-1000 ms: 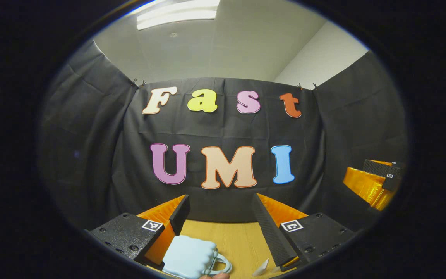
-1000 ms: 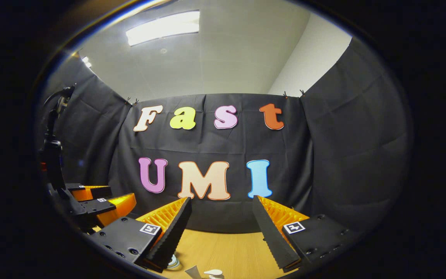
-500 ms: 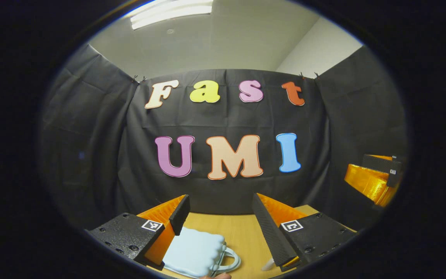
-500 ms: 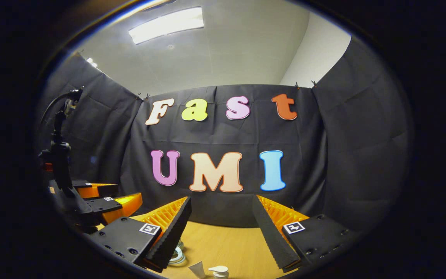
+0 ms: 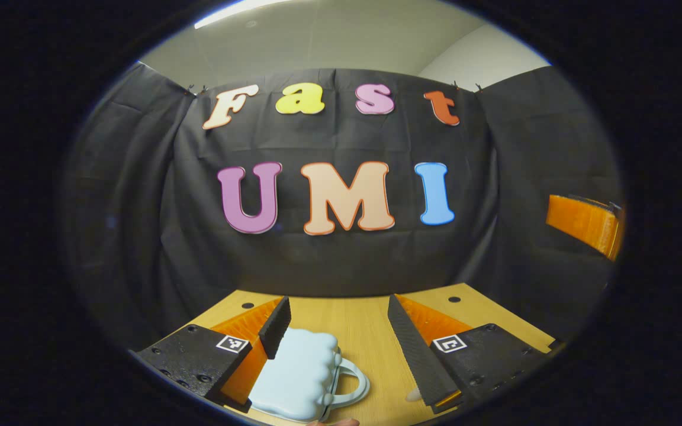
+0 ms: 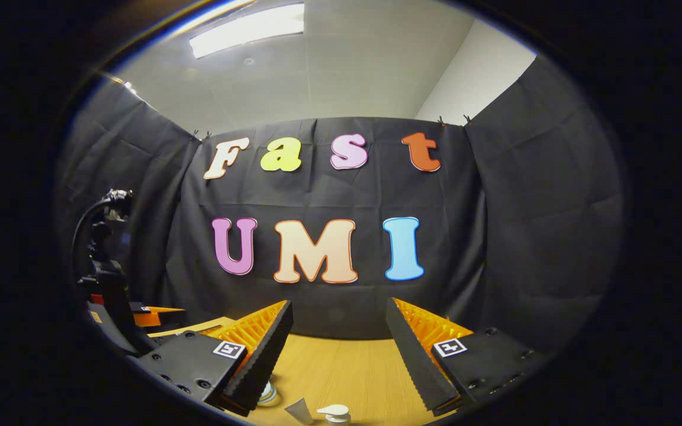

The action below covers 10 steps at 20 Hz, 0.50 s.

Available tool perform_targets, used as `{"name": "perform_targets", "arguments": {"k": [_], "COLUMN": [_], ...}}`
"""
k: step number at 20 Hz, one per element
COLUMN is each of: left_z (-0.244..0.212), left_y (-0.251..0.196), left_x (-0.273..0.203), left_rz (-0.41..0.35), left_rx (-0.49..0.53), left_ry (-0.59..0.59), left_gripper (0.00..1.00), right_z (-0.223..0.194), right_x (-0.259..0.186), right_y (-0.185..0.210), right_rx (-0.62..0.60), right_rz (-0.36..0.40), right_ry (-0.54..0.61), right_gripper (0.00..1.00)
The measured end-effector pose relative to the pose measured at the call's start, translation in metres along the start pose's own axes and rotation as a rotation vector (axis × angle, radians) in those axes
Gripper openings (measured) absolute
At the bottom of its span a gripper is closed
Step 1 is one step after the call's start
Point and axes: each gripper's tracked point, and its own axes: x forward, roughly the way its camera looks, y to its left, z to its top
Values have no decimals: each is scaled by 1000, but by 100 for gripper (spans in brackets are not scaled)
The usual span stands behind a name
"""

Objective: First open the suitcase, pack the skin care products into it, and then close the suitcase.

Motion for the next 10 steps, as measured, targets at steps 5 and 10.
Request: {"name": "perform_targets", "arguments": {"k": [5,10], "left_z": [-66,-115], "left_y": [-12,-21], "left_x": [22,34], "left_rz": [-34,-34], "left_rx": [15,41], "left_ry": [177,297], "left_gripper": [97,97], "right_z": [-11,-26], "right_x": [3,4], "right_y": [-19,-35], "right_rx": [-9,-34], "right_rz": [-47,-84], "right_ry": [42,94], "right_gripper": [99,99]}}
